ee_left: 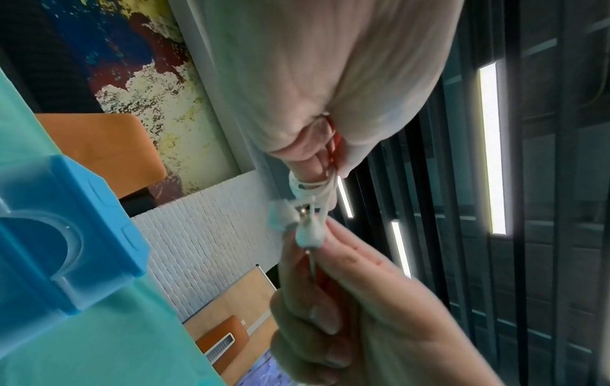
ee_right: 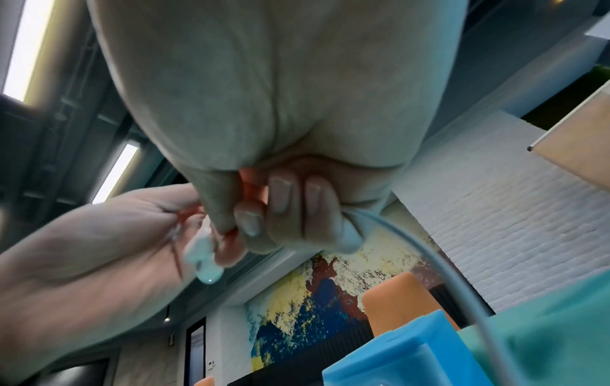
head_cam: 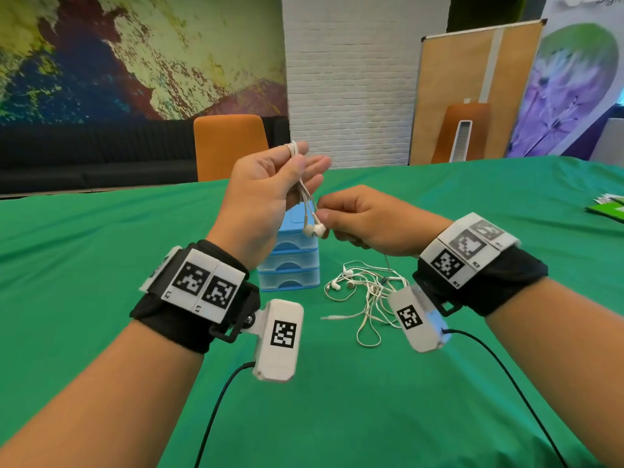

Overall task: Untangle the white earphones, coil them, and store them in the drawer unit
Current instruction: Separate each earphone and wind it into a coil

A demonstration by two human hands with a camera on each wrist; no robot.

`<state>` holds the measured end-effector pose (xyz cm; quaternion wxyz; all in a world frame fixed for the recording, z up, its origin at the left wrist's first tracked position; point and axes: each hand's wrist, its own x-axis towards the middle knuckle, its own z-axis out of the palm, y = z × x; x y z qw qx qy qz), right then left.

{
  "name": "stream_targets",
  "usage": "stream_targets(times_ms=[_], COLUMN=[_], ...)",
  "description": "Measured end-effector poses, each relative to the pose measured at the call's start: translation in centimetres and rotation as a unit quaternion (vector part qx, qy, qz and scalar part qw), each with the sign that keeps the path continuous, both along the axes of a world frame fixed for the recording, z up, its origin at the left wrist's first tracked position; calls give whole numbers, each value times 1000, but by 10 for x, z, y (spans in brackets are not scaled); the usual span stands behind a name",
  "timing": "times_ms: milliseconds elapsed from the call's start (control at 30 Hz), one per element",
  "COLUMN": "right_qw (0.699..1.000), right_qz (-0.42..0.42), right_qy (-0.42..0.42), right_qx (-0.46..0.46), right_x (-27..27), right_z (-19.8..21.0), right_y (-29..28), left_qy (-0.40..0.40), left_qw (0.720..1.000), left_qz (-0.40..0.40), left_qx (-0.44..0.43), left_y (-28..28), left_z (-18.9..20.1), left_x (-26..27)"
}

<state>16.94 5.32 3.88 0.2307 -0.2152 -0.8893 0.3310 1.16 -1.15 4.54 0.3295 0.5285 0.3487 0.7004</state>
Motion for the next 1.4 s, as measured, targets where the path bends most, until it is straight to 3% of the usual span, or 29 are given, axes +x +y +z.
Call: stream_targets(times_ms=[100, 200, 300, 400, 567, 800, 933, 1033, 1133, 1300, 1400], right_qw=[998, 993, 990, 984, 979, 987, 988, 987, 978, 957, 953], right_qz=[16, 7, -13, -46, -80, -84, -84, -79, -59, -45, -29], right_qy=[-33, -52, -25, 21, 64, 77, 49, -30, -89, -104, -100], right_qx=[45, 103, 137, 173, 177, 117, 117, 136, 180, 267, 283], right_x=[-1, 2, 7, 14, 23, 21, 15, 8, -1, -5, -3], right_z=[7, 19, 30, 37, 33, 5, -7, -15, -15, 4, 9], right_y=[-5, -7, -3, 4, 20, 25, 21, 10, -5, -11, -8], left_qy=[52, 183, 288, 313, 275, 102, 30, -5, 50, 251, 278], left_qw=[998, 980, 953, 948, 960, 991, 996, 999, 998, 965, 958], left_qz=[42, 83, 95, 61, 1, -75, -79, -41, 13, 54, 38], left_qx=[4, 8, 6, -9, -56, -51, -33, -23, -26, -45, -58], left_y=[3, 5, 3, 0, -3, -3, -3, 2, 7, 10, 8], left_z=[-4, -7, -7, -7, -7, -2, -3, -9, -17, -33, -36], left_x=[-2, -3, -5, -5, -4, -11, -11, -10, -9, -7, -5])
